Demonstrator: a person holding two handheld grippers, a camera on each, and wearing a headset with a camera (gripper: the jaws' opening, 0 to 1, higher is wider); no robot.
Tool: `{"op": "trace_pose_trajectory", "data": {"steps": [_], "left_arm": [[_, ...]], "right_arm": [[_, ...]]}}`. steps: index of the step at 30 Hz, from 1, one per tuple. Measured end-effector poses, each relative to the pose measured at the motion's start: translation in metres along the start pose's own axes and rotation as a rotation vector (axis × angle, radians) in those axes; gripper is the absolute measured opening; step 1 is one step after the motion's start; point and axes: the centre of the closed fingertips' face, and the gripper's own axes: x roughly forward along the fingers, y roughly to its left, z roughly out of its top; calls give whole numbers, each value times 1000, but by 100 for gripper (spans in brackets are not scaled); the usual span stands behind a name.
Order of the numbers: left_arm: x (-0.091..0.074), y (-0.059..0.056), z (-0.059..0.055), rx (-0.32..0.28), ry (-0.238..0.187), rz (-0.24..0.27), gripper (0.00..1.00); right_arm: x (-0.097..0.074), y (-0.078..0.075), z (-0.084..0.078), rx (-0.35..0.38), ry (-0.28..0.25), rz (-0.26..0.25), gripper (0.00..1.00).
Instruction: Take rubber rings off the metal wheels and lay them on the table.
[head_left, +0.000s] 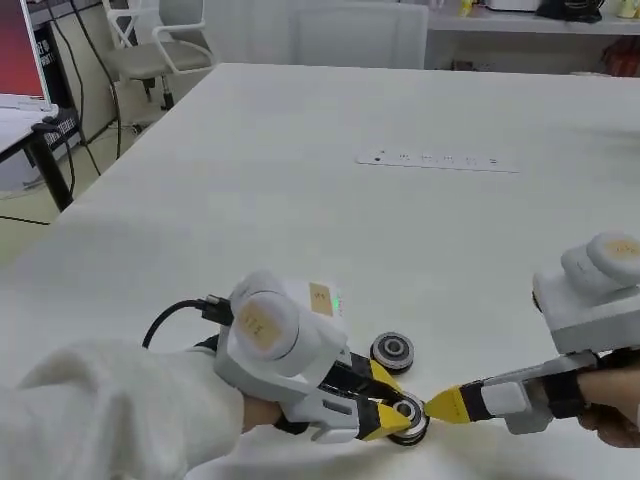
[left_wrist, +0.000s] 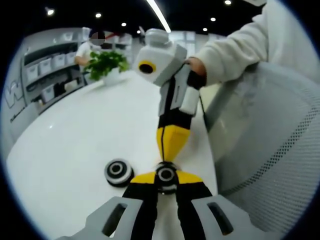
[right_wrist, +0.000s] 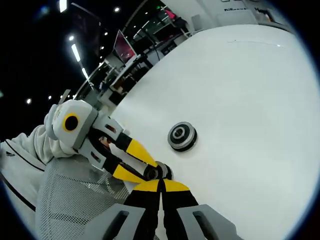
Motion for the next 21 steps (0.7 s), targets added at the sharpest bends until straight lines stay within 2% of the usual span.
{"op": "trace_pose_trajectory", "data": {"steps": [21], "left_arm": [[0, 0, 0, 5, -8, -5, 14]], "right_arm": [[2, 7, 4, -7, -13, 23, 0]]}}
